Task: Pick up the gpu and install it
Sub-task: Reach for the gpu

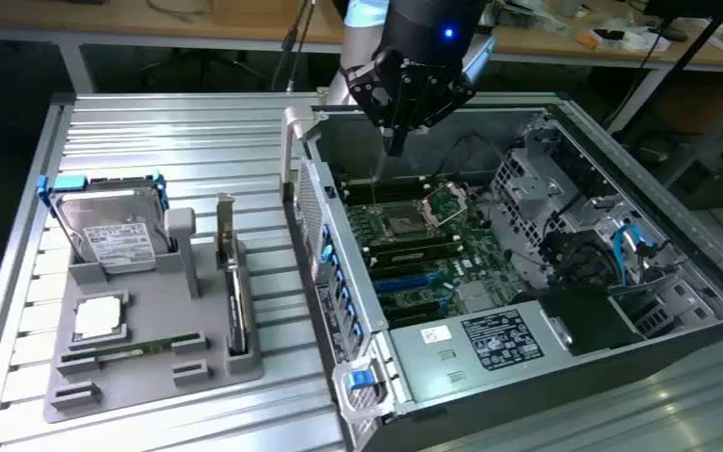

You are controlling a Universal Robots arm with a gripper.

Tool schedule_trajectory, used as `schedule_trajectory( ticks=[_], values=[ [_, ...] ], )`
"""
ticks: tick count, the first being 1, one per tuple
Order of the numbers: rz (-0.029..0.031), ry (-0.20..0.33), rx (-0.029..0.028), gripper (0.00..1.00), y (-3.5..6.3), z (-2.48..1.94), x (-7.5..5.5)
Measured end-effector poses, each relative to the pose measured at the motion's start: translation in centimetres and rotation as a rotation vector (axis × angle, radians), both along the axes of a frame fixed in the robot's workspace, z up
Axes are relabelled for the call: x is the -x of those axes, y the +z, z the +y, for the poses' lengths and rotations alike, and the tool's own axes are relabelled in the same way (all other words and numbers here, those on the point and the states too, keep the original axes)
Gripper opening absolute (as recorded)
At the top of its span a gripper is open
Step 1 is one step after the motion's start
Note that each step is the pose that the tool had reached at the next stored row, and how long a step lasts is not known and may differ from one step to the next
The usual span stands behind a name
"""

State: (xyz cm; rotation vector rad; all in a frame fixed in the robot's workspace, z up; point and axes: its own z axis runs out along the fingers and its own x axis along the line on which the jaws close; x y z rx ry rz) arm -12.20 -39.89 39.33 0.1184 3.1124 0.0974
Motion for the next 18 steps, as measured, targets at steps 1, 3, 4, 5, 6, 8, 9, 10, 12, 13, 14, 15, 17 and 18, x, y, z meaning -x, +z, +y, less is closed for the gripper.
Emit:
schedule_trajectory(
  ticks=[1,3,4,5,6,8,9,10,12,13,14,15,17,18],
  values=[
    [0.0,0.0,-0.0019,0.11,0.0,0.0,0.0],
    [0.0,0.0,-0.0034,0.11,0.0,0.0,0.0],
    [0.0,0.0,-0.0039,0.11,0.0,0.0,0.0],
    [0.0,0.0,-0.005,0.11,0.0,0.0,0.0],
    [0.0,0.0,-0.006,0.11,0.0,0.0,0.0],
    [0.0,0.0,-0.0078,0.11,-0.05,0.0,0.3],
    [0.0001,0.0,-0.0081,0.11,-0.08,0.0,0.7],
    [-0.0001,0.0,-0.0084,0.11,-0.15,0.0,1.1],
    [0.0,0.0,-0.0082,0.11,-0.3,0.0,2.2],
    [0.0001,0.0,-0.0082,0.11,-0.38,0.0,2.6],
    [0.0,0.0,-0.0083,0.11,-0.52,0.0,3.1],
    [-0.0004,0.0,-0.0087,0.11,-0.67,0.0,3.5],
    [0.0,0.0,-0.0085,0.11,-0.86,0.0,4.4],
    [0.0001,0.0,-0.0083,0.11,-0.98,0.0,4.9]
  ],
)
